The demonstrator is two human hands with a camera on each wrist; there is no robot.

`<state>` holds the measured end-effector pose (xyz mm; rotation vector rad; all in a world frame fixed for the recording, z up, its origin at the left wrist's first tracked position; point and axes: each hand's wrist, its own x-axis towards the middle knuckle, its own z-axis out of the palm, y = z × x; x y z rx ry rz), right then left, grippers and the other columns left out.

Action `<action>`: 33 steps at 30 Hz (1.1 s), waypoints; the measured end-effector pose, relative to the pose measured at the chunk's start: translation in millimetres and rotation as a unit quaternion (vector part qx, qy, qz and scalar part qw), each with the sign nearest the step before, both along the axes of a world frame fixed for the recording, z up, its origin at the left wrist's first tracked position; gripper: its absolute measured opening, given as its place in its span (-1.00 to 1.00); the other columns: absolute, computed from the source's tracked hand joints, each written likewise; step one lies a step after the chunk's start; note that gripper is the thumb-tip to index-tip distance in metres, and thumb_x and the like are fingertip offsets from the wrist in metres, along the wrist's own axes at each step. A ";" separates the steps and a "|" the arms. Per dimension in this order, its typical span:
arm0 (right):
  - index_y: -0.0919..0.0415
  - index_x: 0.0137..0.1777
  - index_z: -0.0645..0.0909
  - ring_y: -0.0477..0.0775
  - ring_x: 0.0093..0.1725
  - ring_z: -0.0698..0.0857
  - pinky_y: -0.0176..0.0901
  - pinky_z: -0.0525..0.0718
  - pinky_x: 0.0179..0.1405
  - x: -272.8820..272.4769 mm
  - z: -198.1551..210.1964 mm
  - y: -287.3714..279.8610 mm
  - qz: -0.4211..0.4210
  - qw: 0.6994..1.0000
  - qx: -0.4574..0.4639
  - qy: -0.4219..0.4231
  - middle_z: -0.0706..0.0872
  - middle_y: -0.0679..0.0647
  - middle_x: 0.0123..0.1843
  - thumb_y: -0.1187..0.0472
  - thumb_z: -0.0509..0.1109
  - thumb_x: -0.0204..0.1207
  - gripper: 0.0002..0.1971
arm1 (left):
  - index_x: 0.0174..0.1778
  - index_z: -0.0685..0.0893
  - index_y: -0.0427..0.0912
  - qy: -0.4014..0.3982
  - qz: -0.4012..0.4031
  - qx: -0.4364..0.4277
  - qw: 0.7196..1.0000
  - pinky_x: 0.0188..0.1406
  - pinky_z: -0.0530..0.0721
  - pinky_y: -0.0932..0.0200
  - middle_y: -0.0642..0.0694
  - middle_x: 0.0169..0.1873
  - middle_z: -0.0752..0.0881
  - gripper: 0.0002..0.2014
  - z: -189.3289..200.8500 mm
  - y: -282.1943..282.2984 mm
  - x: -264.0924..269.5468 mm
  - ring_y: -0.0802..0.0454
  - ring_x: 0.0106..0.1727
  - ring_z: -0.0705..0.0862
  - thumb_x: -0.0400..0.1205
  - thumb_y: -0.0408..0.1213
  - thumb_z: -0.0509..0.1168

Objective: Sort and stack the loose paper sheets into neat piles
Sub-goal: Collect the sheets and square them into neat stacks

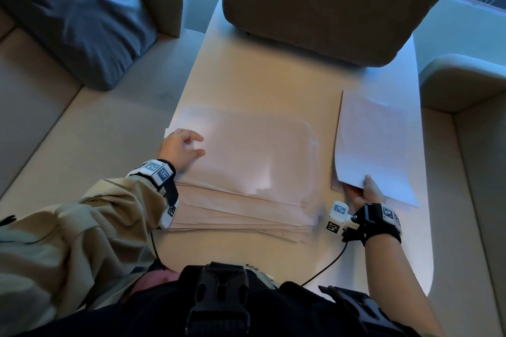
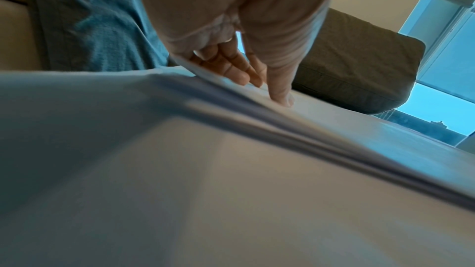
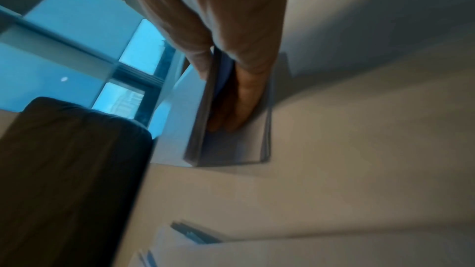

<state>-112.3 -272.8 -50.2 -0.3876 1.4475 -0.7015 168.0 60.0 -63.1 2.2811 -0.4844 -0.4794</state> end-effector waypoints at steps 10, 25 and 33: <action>0.33 -0.33 0.45 0.08 -0.49 0.44 -0.14 0.36 -0.55 -67.6 5.4 -11.8 0.097 0.945 -0.053 0.307 0.52 0.15 -0.41 0.23 0.34 0.43 -0.80 | -0.07 0.72 0.08 -0.018 0.018 0.023 0.999 0.12 0.57 0.12 -0.04 0.06 0.65 -0.80 3.6 -1.7 -9.5 0.08 -0.04 0.55 0.46 -0.27 0.50; 0.56 0.18 0.58 0.48 0.06 0.68 0.23 0.63 0.12 -108.4 20.8 -72.6 0.358 0.800 -0.179 0.448 0.64 0.52 0.19 0.40 0.21 0.49 -0.68 | 0.20 0.66 -0.28 0.014 -0.187 -0.024 0.982 0.30 0.47 0.21 -0.25 0.23 0.66 -0.68 44.7 -150.4 -158.4 -0.17 0.24 0.63 0.60 -0.52 0.13; 0.30 0.24 0.66 0.21 0.16 0.66 -0.07 0.58 0.24 -123.0 9.1 -102.2 0.410 0.793 -0.208 0.399 0.70 0.24 0.13 0.32 0.23 0.54 -0.68 | 0.56 0.13 -0.39 0.125 -0.203 0.065 0.969 0.37 0.36 0.07 -0.34 0.51 0.30 -0.47 46.3 -238.8 -219.6 -0.23 0.49 0.36 0.67 -0.43 0.10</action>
